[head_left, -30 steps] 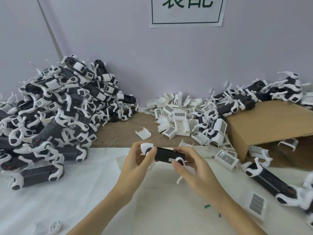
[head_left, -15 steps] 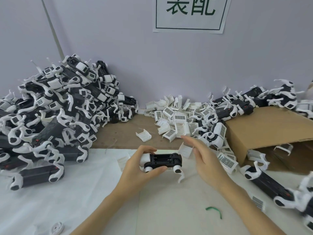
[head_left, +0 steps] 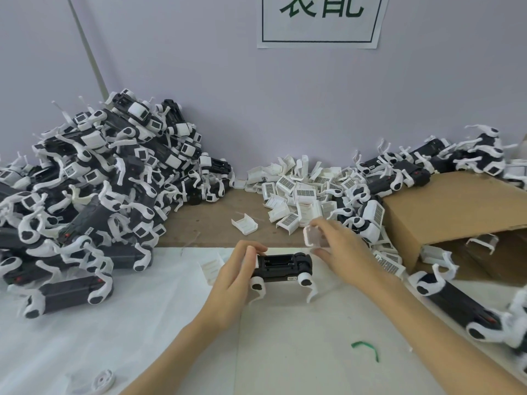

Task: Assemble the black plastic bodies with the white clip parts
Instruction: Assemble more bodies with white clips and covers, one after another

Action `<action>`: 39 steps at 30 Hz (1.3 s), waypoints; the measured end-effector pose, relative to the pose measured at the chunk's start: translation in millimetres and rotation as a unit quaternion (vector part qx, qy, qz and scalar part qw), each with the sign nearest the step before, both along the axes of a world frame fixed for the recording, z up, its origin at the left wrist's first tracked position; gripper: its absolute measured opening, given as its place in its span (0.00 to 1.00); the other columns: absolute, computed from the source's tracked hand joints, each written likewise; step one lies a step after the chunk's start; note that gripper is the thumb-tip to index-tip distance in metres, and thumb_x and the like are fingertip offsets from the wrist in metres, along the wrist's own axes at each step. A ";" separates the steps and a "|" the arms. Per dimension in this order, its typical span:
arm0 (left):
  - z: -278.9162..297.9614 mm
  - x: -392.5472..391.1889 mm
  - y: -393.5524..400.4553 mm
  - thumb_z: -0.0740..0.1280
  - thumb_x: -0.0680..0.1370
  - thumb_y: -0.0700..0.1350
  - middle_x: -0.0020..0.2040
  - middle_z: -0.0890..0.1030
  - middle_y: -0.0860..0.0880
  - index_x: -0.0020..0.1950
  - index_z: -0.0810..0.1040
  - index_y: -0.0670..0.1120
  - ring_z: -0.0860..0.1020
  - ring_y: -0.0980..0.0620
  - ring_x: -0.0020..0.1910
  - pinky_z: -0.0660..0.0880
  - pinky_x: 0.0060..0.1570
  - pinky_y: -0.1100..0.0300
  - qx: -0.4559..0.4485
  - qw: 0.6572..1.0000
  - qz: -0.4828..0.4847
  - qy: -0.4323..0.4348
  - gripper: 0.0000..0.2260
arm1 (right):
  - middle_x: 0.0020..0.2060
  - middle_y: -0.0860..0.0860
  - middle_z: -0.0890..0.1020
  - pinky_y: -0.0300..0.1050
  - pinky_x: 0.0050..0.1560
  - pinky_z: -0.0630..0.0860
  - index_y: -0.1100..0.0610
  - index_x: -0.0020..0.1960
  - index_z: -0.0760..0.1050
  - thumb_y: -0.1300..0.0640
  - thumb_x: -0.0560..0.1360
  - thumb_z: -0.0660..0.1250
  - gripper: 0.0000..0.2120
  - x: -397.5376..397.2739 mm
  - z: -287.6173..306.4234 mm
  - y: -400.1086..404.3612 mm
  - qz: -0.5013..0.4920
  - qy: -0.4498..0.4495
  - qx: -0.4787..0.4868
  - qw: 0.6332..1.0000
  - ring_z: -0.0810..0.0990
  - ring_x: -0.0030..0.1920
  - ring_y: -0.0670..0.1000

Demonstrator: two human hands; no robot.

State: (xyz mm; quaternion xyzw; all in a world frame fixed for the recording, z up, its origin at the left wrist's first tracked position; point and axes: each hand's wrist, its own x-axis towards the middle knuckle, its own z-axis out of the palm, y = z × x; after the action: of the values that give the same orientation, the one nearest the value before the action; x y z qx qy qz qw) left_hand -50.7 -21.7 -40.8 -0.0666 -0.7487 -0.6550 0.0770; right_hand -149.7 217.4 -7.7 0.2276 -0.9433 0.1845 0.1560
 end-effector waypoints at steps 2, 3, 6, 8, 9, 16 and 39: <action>-1.0 -0.5 -1.5 0.51 0.84 0.66 0.57 0.80 0.56 0.61 0.78 0.56 0.78 0.50 0.48 0.74 0.50 0.54 0.001 1.000 0.007 0.007 0.21 | 0.57 0.47 0.84 0.46 0.56 0.80 0.51 0.61 0.72 0.58 0.75 0.78 0.20 11.5 1.3 -2.5 0.002 -0.052 -0.230 0.972 0.84 0.55 0.46; -0.8 -0.6 -1.4 0.51 0.84 0.67 0.58 0.80 0.56 0.61 0.78 0.56 0.78 0.49 0.49 0.74 0.50 0.54 0.002 1.000 0.007 0.008 0.22 | 0.54 0.47 0.86 0.43 0.54 0.80 0.52 0.59 0.72 0.59 0.74 0.79 0.20 18.9 2.7 -4.4 0.011 -0.082 -0.338 0.937 0.85 0.54 0.45; -1.0 -0.3 -0.7 0.53 0.83 0.70 0.57 0.80 0.52 0.62 0.78 0.54 0.77 0.48 0.46 0.76 0.42 0.59 0.015 1.000 0.000 0.000 0.25 | 0.53 0.49 0.88 0.37 0.52 0.80 0.54 0.59 0.75 0.62 0.74 0.79 0.19 45.7 2.7 -14.8 0.080 -0.164 -0.521 0.834 0.87 0.55 0.48; -1.0 -0.1 -0.9 0.54 0.83 0.69 0.56 0.79 0.53 0.63 0.78 0.53 0.75 0.49 0.47 0.77 0.40 0.60 0.019 1.000 -0.003 0.001 0.25 | 0.54 0.49 0.88 0.39 0.55 0.80 0.53 0.59 0.77 0.61 0.75 0.77 0.15 60.9 -1.1 -23.3 0.120 -0.192 -0.512 0.828 0.86 0.57 0.48; -0.6 -0.1 -0.6 0.54 0.83 0.68 0.55 0.79 0.53 0.64 0.77 0.52 0.75 0.50 0.47 0.76 0.40 0.60 0.023 1.000 -0.005 0.003 0.25 | 0.54 0.48 0.88 0.41 0.56 0.80 0.52 0.59 0.78 0.60 0.76 0.77 0.15 66.0 -3.5 -27.1 0.129 -0.196 -0.484 0.843 0.85 0.58 0.48; 1.7 0.2 0.3 0.62 0.81 0.69 0.53 0.81 0.46 0.64 0.76 0.49 0.76 0.52 0.43 0.74 0.37 0.59 0.065 0.997 -0.040 0.001 0.25 | 0.52 0.37 0.83 0.41 0.56 0.76 0.42 0.59 0.79 0.52 0.73 0.80 0.18 75.4 -11.6 -40.6 0.102 -0.096 -0.317 0.938 0.79 0.59 0.44; 9.9 8.4 4.9 0.66 0.82 0.60 0.52 0.82 0.53 0.60 0.79 0.55 0.78 0.53 0.42 0.76 0.32 0.62 -0.014 1.000 -0.015 0.022 0.13 | 0.53 0.40 0.78 0.47 0.60 0.72 0.51 0.57 0.79 0.45 0.77 0.75 0.14 72.7 -2.8 -32.2 0.121 -0.068 -0.189 0.972 0.78 0.55 0.43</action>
State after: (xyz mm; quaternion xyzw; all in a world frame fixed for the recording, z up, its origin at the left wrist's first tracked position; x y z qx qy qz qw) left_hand -42.3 -16.8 -30.9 -0.0934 -0.7546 -0.6443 0.0823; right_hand -77.0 185.2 -10.4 0.2938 -0.8652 0.3916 0.1083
